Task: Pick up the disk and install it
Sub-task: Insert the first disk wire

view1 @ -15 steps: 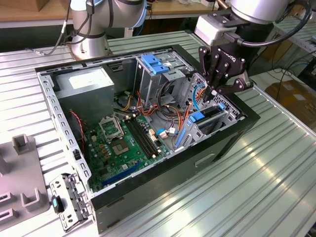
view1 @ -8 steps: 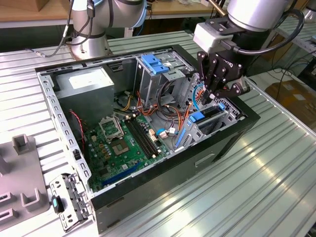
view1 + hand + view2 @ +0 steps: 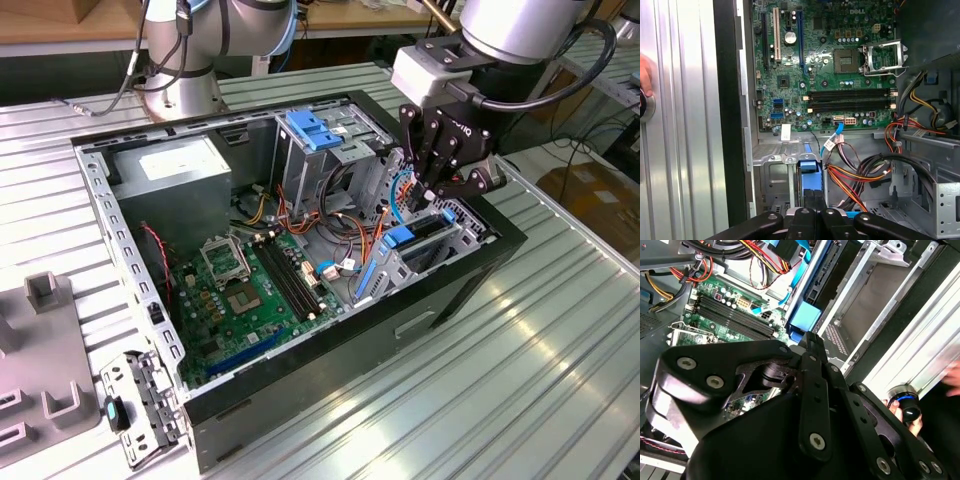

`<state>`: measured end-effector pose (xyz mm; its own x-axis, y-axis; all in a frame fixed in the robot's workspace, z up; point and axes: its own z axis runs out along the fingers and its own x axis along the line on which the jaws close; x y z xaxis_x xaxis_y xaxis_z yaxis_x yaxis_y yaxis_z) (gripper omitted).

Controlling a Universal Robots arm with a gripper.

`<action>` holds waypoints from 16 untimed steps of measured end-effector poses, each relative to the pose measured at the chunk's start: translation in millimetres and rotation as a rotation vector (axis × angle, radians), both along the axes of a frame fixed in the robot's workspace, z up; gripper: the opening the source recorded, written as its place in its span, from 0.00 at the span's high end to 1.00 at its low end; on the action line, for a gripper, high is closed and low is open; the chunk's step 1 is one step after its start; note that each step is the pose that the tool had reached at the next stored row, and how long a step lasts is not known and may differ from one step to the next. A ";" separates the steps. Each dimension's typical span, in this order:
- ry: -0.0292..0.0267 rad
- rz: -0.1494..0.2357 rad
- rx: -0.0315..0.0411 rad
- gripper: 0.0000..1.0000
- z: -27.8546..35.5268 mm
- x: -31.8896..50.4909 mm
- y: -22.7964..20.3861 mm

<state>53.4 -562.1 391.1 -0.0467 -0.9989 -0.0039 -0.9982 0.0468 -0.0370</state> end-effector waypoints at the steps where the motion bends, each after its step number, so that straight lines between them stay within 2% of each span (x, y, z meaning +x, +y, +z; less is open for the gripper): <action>1: 0.0000 0.000 0.0000 0.89 0.0 0.0 0.0; 5: 0.0000 0.000 0.0002 0.89 -0.2 2.3 0.0; 8: 0.0002 0.000 0.0000 0.89 -0.1 12.3 0.0; 10: 0.0004 0.000 0.0001 0.89 -0.1 25.2 0.2; 13: 0.0009 0.000 -0.0001 0.89 -0.1 37.6 1.5; 16: 0.0019 0.014 -0.0001 0.89 0.0 45.4 3.0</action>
<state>98.8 -559.1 391.1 -0.0325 -0.9995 -0.0037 -0.9988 0.0326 -0.0351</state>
